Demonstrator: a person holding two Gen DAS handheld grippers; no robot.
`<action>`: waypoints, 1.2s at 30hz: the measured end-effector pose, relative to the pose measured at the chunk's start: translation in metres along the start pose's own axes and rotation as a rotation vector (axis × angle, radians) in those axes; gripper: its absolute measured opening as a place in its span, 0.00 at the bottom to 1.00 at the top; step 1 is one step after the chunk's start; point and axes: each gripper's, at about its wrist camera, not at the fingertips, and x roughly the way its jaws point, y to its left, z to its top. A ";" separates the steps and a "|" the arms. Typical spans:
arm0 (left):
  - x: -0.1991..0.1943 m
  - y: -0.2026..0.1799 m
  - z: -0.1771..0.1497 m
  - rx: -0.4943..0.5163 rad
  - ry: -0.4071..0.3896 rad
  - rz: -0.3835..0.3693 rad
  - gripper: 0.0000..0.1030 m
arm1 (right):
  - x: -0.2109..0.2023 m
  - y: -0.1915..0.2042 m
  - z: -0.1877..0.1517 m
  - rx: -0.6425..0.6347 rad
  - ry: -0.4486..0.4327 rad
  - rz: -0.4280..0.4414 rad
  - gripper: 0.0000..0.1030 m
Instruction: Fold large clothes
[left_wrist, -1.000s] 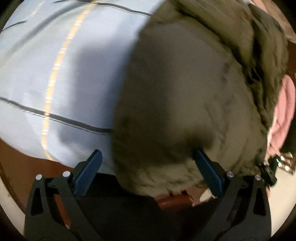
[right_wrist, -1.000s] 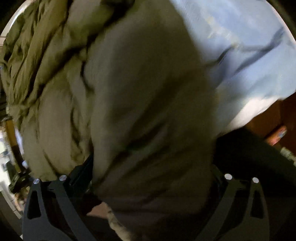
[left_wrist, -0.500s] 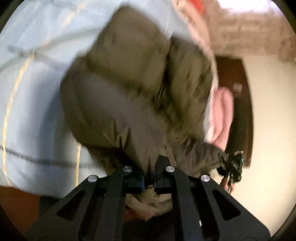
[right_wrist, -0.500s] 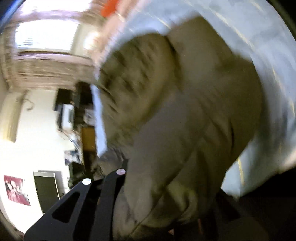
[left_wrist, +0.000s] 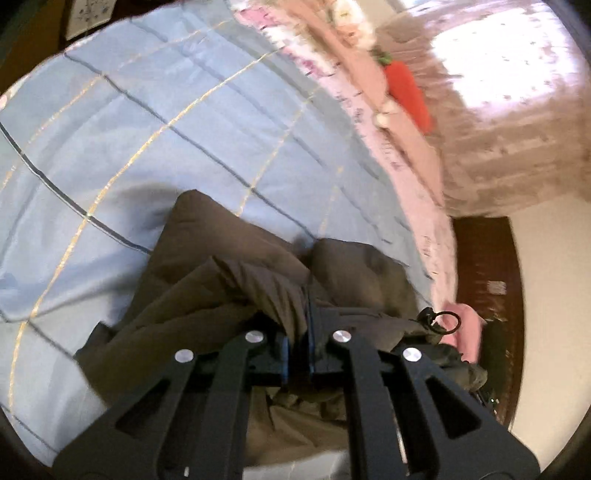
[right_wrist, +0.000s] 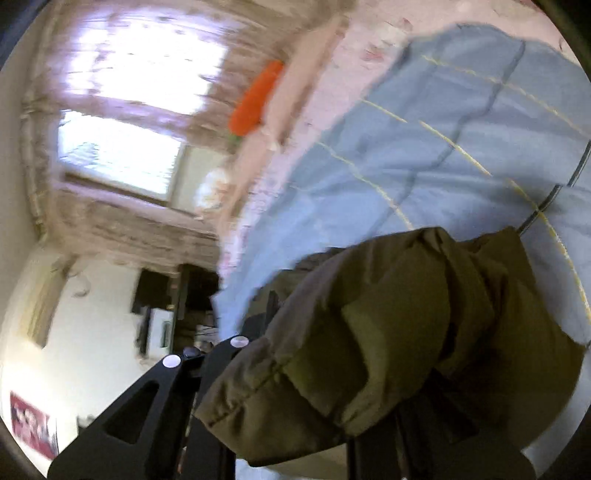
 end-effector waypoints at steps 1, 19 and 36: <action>0.014 0.008 0.002 -0.024 0.014 0.019 0.07 | 0.017 -0.005 0.007 0.034 0.032 -0.020 0.18; 0.021 0.039 0.009 -0.154 -0.032 -0.046 0.11 | -0.006 0.081 -0.056 -0.393 0.126 -0.113 0.98; -0.047 -0.064 -0.085 0.504 -0.172 0.191 0.38 | 0.165 0.098 -0.130 -0.796 0.026 -0.505 0.99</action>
